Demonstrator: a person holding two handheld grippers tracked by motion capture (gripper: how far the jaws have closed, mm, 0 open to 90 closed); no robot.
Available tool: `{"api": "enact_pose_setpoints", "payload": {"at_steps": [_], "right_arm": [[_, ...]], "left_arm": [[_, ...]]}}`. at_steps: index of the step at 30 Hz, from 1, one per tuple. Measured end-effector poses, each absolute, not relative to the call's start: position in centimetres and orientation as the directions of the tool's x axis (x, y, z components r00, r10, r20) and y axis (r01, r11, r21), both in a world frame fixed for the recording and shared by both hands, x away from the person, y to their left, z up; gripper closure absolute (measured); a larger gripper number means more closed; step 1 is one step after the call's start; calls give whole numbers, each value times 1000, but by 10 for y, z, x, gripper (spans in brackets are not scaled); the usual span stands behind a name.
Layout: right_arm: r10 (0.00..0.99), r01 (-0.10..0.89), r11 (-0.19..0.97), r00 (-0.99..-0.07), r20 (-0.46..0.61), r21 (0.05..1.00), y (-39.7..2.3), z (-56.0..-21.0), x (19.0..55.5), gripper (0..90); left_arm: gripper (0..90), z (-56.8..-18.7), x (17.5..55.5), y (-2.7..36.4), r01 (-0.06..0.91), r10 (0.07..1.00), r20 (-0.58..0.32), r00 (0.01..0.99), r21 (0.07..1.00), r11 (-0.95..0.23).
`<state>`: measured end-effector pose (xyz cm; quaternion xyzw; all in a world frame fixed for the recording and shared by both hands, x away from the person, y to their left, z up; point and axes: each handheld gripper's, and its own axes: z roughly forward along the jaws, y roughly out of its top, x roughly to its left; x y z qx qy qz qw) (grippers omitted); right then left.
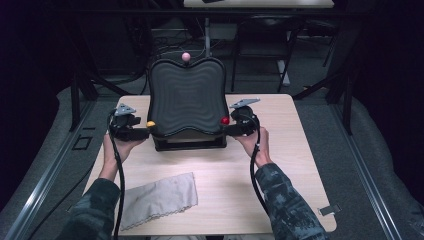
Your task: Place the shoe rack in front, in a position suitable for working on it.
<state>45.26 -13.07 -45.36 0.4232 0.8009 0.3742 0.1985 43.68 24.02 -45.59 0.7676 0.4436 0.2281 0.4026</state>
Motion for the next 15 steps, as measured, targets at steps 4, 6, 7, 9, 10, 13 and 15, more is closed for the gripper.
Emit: {"api": "enact_pose_setpoints", "payload": {"at_steps": [4,6,7,9,10,13,15], "right_arm": [[842,534,348,-540,-7,770,-126,-456,460,443],[844,532,344,-537,-6,774,-124,-456,462,475],[844,532,342,-537,-3,775,-123,-456,463,491],[840,531,351,-542,-9,771,-121,-457,464,530],[841,534,354,-540,-13,768,-119,-458,464,550],[839,533,360,-544,-16,765,-116,-462,464,590],[839,533,355,-544,-10,768,-116,-463,464,594]], "left_arm": [[424,-459,444,235,506,871,2,492,813,-288],[452,-462,447,233,508,867,5,498,809,-296],[467,-464,448,231,507,869,7,495,809,-296],[516,-466,449,230,509,863,-4,506,808,-295],[538,-467,450,228,513,861,4,508,802,-306],[594,-470,449,229,509,868,15,496,805,-305],[598,-470,449,229,508,869,8,495,808,-297]]}}
